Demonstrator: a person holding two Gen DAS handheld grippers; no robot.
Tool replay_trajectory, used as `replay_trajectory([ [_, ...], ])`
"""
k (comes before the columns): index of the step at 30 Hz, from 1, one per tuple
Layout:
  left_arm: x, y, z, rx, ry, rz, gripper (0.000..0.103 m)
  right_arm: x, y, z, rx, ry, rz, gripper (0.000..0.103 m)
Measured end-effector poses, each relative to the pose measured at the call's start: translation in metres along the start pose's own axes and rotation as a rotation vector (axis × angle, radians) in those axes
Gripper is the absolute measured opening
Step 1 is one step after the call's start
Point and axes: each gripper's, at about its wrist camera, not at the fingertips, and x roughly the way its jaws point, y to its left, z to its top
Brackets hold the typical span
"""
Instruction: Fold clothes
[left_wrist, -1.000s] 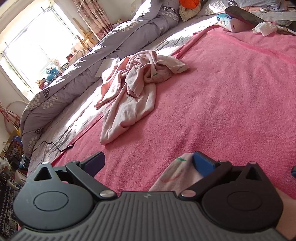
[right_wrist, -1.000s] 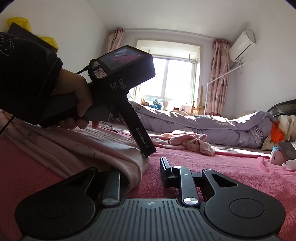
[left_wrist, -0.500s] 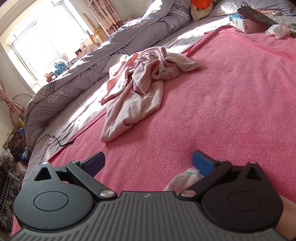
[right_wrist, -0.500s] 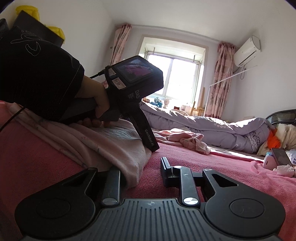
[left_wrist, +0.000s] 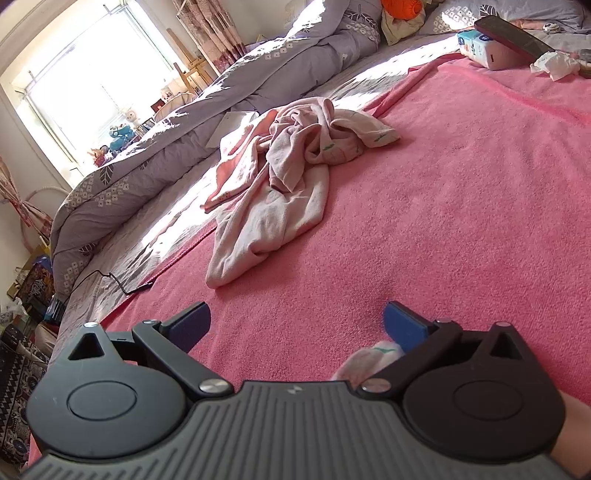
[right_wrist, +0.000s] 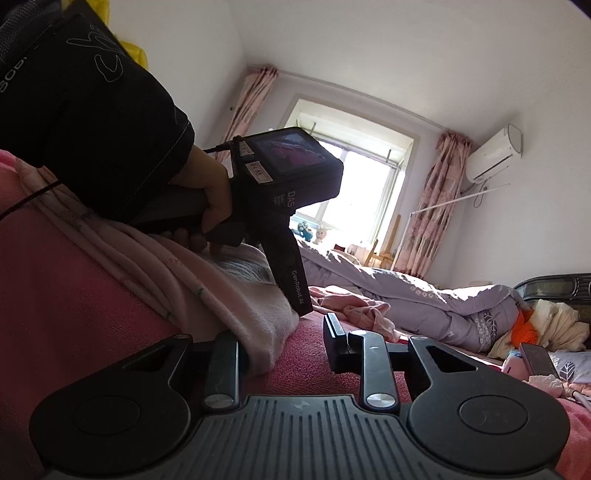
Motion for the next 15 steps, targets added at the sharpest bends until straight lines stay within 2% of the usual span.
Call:
replay_trajectory([
  [3, -0.021, 0.008, 0.002, -0.006, -0.023, 0.011, 0.100, 0.003, -0.006, 0.000, 0.014, -0.016, -0.015, 0.047],
  [5, -0.042, 0.015, -0.001, -0.008, -0.055, 0.009, 0.100, 0.005, -0.011, 0.000, 0.033, -0.028, -0.029, 0.064],
  [7, -0.062, 0.019, -0.007, -0.005, -0.074, -0.012, 0.100, 0.007, -0.018, 0.000, 0.057, -0.040, -0.017, 0.070],
  [10, -0.076, 0.014, -0.020, 0.033, -0.068, -0.028, 0.100, 0.010, -0.027, 0.002, 0.097, -0.053, 0.018, 0.073],
  [13, -0.068, 0.006, -0.033, 0.090, -0.030, -0.003, 0.100, 0.008, -0.035, 0.002, 0.139, -0.065, 0.064, 0.073],
  [15, -0.060, 0.006, -0.037, 0.068, -0.015, -0.016, 0.100, 0.007, -0.042, 0.001, 0.155, -0.060, 0.099, 0.074],
])
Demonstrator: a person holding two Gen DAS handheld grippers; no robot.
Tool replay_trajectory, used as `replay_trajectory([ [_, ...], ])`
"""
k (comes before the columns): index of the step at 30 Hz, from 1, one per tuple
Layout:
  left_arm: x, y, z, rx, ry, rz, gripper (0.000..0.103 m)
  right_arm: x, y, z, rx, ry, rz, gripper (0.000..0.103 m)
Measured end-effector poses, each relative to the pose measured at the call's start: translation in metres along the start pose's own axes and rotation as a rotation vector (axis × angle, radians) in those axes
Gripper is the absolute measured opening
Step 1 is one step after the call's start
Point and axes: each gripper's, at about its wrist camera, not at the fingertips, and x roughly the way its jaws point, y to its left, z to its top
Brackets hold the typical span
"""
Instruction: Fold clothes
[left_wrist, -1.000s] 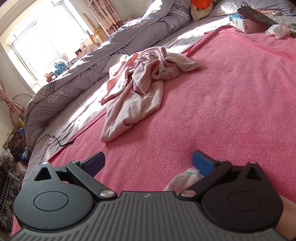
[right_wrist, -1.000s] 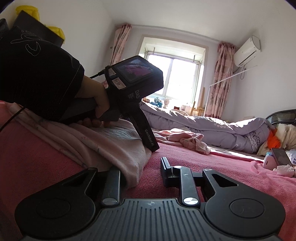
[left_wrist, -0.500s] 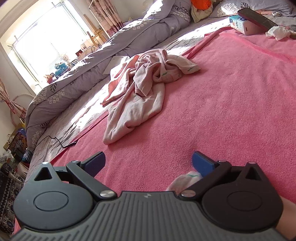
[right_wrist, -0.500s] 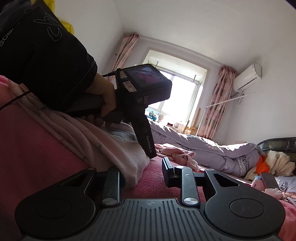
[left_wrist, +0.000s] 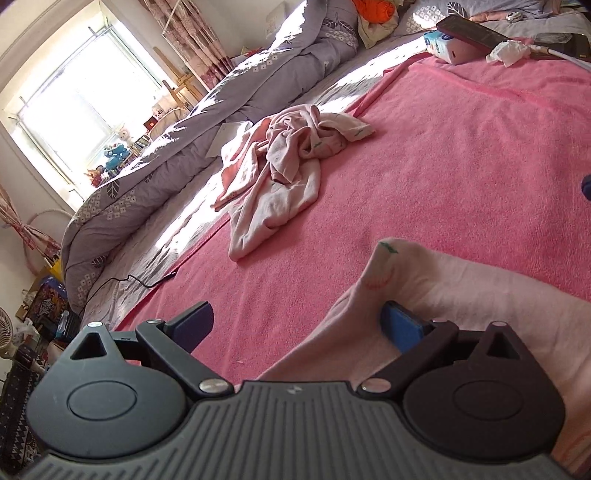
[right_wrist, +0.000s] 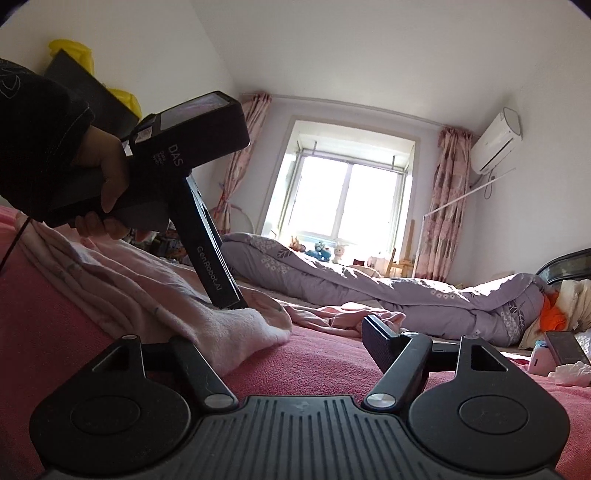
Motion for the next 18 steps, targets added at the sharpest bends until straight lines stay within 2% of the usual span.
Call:
replay_trajectory([
  [6, 0.014, 0.013, -0.002, -0.108, 0.004, -0.042, 0.103, 0.001, -0.014, 0.000, 0.021, -0.009, 0.079, 0.076],
  [10, 0.021, 0.024, -0.002, -0.175, 0.012, -0.058, 0.103, -0.002, -0.015, -0.002, -0.050, -0.060, 0.139, 0.076],
  [12, 0.027, 0.026, -0.003, -0.206, 0.022, -0.057, 0.103, -0.007, -0.011, -0.005, -0.117, -0.107, 0.187, 0.087],
  [14, 0.030, 0.029, -0.004, -0.233, 0.026, -0.068, 0.103, -0.017, -0.008, -0.005, -0.152, -0.165, 0.246, 0.101],
  [16, 0.032, 0.033, -0.005, -0.263, 0.033, -0.082, 0.103, -0.025, -0.005, -0.004, -0.169, -0.165, 0.296, 0.103],
  [18, 0.030, 0.038, -0.006, -0.296, 0.044, -0.090, 0.103, -0.028, -0.002, -0.004, -0.192, -0.115, 0.289, 0.103],
])
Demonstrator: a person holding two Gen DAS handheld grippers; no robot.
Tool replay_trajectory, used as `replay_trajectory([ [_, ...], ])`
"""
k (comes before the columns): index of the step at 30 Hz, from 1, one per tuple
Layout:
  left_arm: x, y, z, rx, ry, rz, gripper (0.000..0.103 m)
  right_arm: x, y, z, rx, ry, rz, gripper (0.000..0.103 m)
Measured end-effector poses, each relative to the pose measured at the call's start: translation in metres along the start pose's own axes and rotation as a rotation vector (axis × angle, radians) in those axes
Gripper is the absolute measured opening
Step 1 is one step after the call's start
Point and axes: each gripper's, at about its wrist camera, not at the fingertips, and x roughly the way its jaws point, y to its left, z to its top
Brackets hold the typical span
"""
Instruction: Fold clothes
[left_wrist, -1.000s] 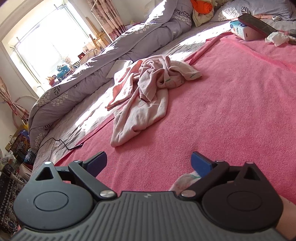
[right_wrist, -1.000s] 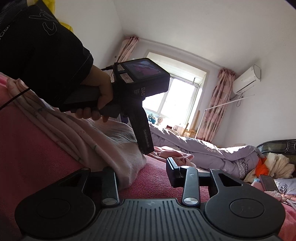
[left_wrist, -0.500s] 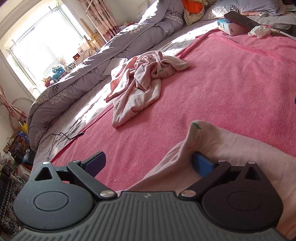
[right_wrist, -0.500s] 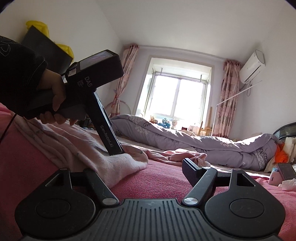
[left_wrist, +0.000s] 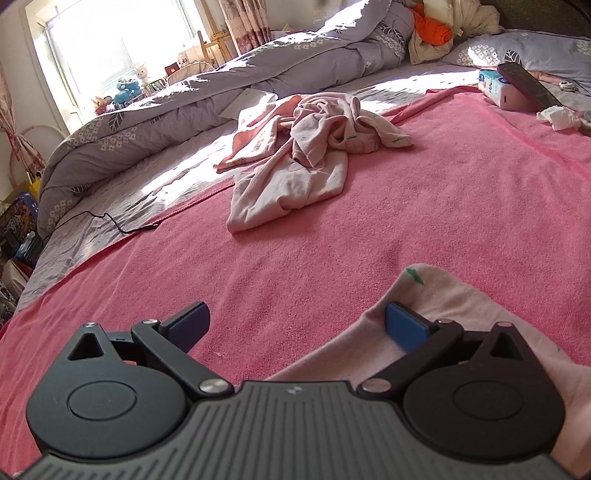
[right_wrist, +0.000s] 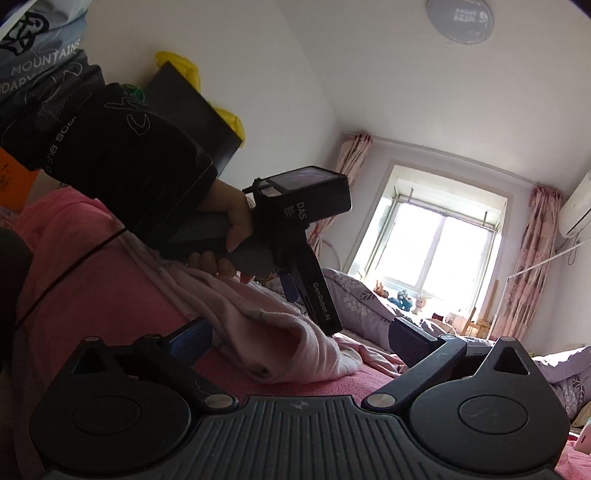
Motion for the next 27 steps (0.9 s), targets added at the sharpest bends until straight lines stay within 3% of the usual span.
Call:
replay_trajectory([
  [4, -0.017, 0.010, -0.005, -0.023, -0.006, 0.028, 0.102, -0.014, -0.015, 0.016, 0.179, -0.040, -0.037, 0.103],
  [7, -0.040, 0.016, -0.014, -0.003, -0.026, 0.066, 0.102, -0.007, -0.010, 0.024, 0.098, -0.023, -0.122, 0.103],
  [12, -0.067, 0.019, -0.035, 0.022, -0.036, 0.095, 0.102, -0.001, 0.019, 0.022, 0.023, 0.021, -0.074, 0.103],
  [18, -0.109, 0.014, -0.056, 0.019, -0.075, 0.031, 0.102, 0.018, 0.046, 0.027, -0.023, 0.065, -0.172, 0.103],
  [20, -0.129, 0.008, -0.064, 0.064, -0.097, 0.032, 0.102, 0.020, 0.044, 0.027, -0.011, 0.075, -0.200, 0.103],
  [23, -0.149, -0.002, -0.081, 0.182, -0.096, 0.106, 0.102, 0.020, 0.041, 0.027, 0.003, 0.084, -0.243, 0.103],
  [27, -0.142, -0.010, -0.107, 0.332, -0.013, 0.224, 0.102, 0.016, 0.035, 0.025, 0.038, 0.094, -0.257, 0.103],
])
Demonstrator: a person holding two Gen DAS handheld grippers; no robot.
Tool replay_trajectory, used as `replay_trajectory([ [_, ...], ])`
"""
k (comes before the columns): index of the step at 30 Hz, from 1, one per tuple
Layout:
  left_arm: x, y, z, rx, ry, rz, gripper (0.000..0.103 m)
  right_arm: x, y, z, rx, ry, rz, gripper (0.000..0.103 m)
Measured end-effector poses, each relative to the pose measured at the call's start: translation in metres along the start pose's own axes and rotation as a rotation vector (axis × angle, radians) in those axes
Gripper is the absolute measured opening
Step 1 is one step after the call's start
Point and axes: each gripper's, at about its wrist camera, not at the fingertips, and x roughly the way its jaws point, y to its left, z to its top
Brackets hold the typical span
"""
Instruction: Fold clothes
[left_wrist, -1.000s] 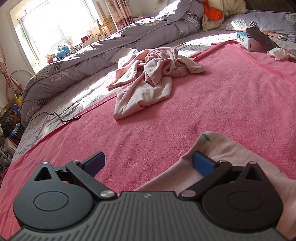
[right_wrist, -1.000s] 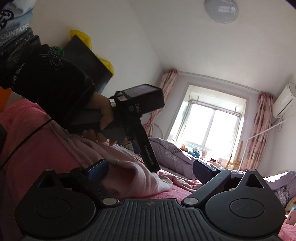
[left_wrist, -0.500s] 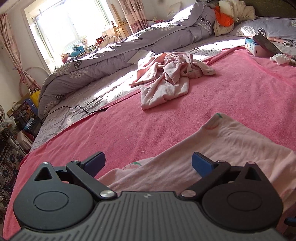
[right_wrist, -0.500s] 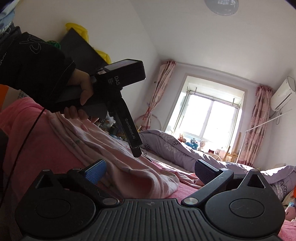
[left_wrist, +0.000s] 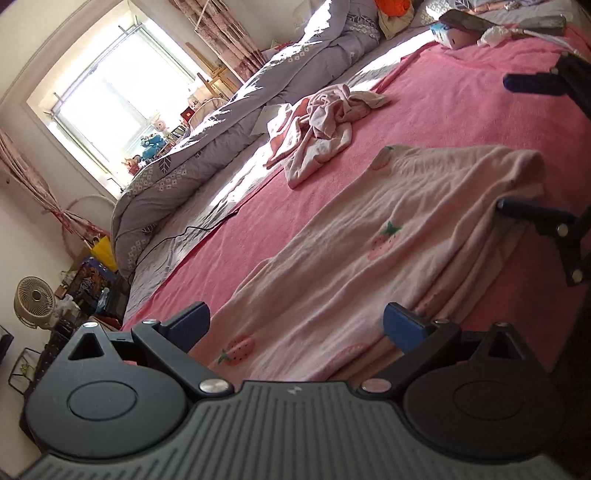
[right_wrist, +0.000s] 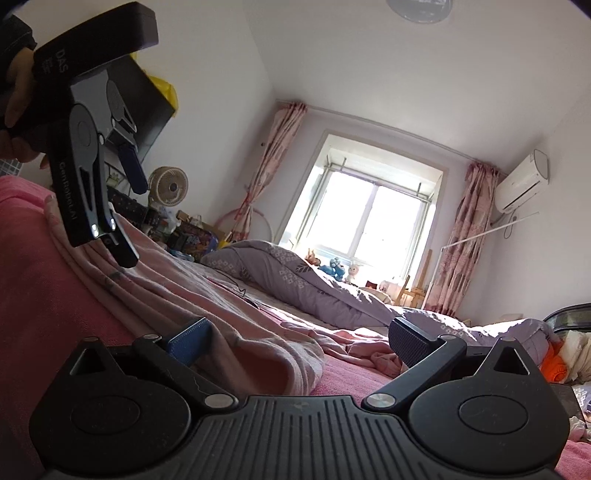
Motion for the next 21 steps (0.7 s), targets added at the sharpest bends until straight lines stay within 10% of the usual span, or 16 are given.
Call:
replay_trajectory([
  [11, -0.005, -0.011, -0.012, 0.161, 0.017, -0.036, 0.100, -0.004, 0.011, 0.011, -0.013, -0.012, 0.066, 0.103],
  [21, 0.017, -0.025, -0.018, 0.309, 0.011, 0.192, 0.100, 0.004, 0.023, 0.022, -0.004, -0.003, 0.119, 0.103],
])
